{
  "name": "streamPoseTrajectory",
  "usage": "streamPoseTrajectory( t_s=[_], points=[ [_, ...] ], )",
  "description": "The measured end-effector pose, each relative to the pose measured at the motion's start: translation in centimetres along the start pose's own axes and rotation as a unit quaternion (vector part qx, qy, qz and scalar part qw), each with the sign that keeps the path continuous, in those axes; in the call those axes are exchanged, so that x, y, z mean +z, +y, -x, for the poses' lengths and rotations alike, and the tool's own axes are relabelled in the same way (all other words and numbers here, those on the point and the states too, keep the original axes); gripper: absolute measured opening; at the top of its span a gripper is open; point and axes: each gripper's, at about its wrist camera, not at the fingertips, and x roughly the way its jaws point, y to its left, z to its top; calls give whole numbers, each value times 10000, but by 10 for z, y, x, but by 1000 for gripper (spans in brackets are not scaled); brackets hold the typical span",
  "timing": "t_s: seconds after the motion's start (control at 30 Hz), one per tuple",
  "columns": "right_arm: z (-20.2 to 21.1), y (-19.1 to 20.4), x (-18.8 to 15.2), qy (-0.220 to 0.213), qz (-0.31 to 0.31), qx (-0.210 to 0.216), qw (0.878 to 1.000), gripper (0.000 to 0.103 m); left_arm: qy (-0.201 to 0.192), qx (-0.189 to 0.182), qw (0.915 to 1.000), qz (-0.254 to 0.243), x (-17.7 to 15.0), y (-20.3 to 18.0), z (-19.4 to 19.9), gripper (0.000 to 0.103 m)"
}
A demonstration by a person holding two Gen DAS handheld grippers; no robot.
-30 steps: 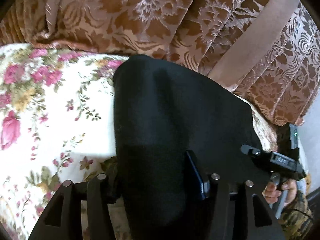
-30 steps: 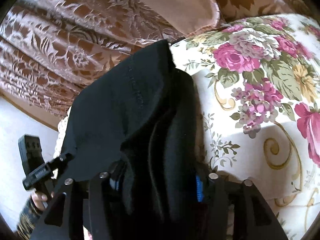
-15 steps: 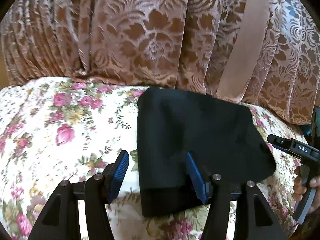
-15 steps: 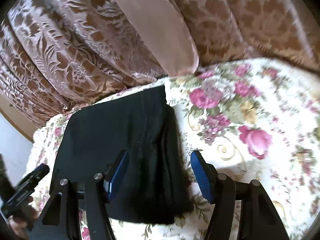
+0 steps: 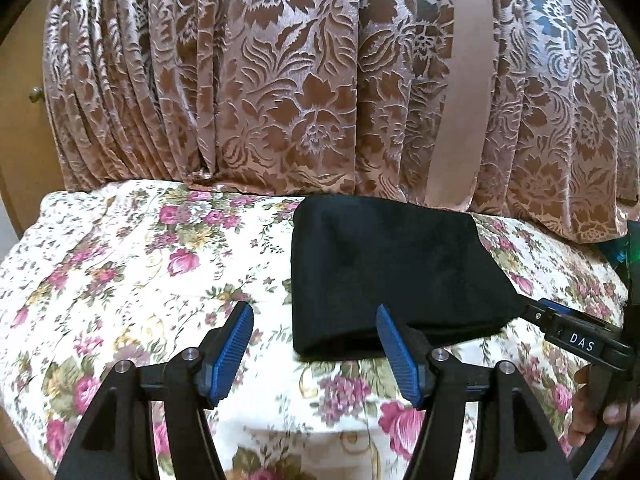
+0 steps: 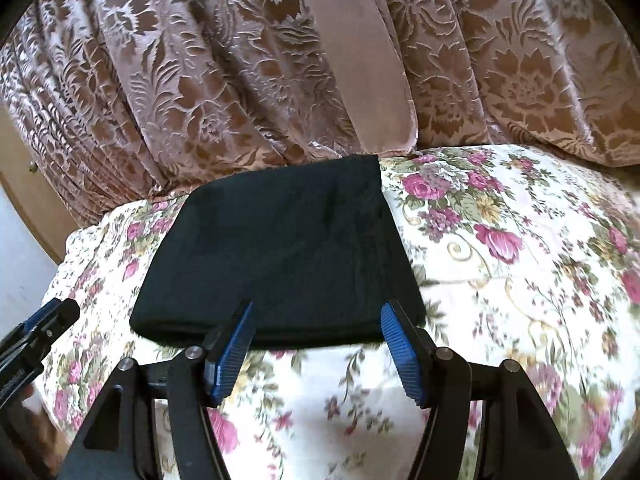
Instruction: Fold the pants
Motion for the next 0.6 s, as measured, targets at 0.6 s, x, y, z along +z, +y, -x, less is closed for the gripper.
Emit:
streamPoseTrajectory(
  t_s=[0.6],
  points=[
    [46,29,-60,-297,321,-565,9974,67,10,287,9996,16,-56,-17,42,68]
  ],
)
